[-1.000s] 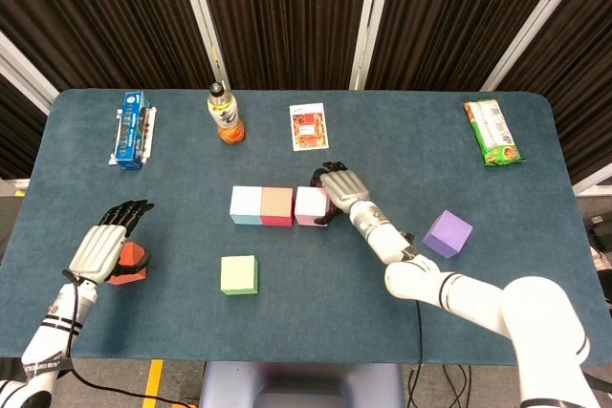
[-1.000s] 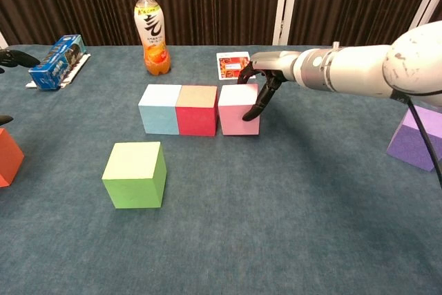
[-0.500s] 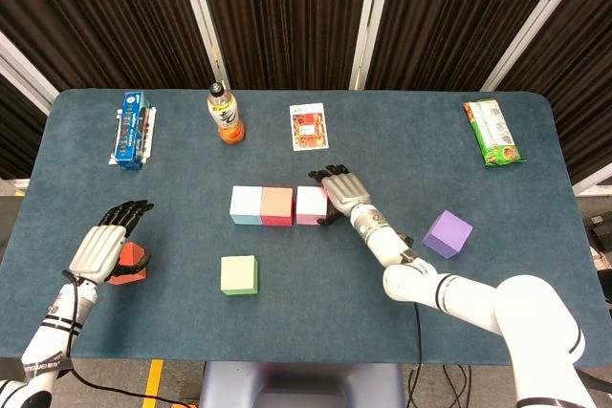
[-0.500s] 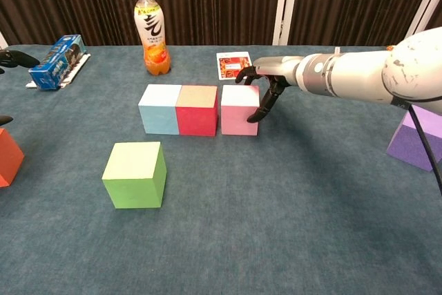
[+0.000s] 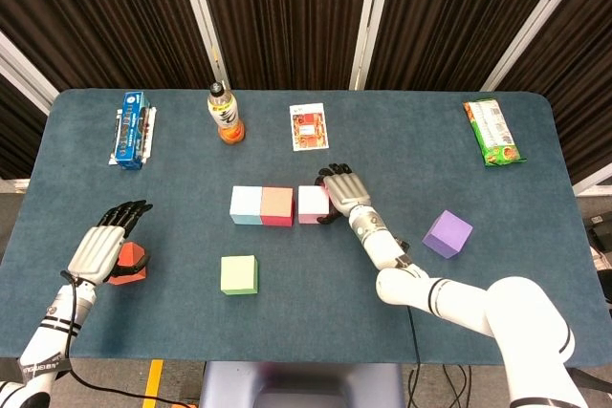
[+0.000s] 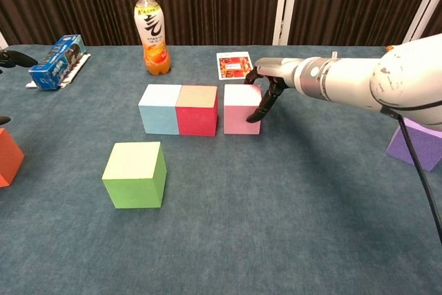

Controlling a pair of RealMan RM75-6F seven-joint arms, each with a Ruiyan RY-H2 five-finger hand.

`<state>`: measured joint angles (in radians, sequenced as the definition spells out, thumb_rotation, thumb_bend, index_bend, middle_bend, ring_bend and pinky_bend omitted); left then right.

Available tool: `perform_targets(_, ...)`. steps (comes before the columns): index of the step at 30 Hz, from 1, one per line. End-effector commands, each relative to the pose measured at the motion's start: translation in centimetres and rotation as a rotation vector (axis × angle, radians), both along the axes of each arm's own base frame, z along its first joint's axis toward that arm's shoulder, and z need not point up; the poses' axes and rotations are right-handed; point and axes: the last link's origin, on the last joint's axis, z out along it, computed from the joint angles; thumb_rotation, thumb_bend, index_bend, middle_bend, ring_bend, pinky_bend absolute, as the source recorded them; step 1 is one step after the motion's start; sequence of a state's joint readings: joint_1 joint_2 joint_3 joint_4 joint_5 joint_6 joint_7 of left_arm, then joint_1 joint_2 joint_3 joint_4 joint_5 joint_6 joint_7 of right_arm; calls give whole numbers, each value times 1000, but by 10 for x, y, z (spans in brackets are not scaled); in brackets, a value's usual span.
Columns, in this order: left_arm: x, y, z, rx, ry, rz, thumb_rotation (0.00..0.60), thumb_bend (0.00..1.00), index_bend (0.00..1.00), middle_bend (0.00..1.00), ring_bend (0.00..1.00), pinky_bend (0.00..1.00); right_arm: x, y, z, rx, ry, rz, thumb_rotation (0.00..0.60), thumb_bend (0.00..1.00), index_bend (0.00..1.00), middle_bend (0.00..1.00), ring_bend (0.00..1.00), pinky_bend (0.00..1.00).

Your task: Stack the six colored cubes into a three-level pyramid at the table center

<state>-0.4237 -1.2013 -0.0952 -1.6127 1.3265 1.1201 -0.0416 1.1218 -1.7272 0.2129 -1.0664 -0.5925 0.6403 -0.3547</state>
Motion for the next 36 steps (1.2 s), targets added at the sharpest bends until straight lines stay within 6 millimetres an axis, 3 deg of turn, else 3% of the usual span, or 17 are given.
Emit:
perform_targets(1,-1,0,0,-1,0,3,600,337,91,38,0,90,-1,0,4,0,-2,-2,600,299,483,227,29,117)
perform_targets(8,0,0,-2,-6,-4,1,600,337,88,34,0,89,0,2,9,16,-7,-3,600,299,487,227,29,117)
perform_targets(36,-4,2,-2,-14,-22,7,600,334,88,35,0,89,18,2,-6,19,17,19,600,299,478,227,29,117)
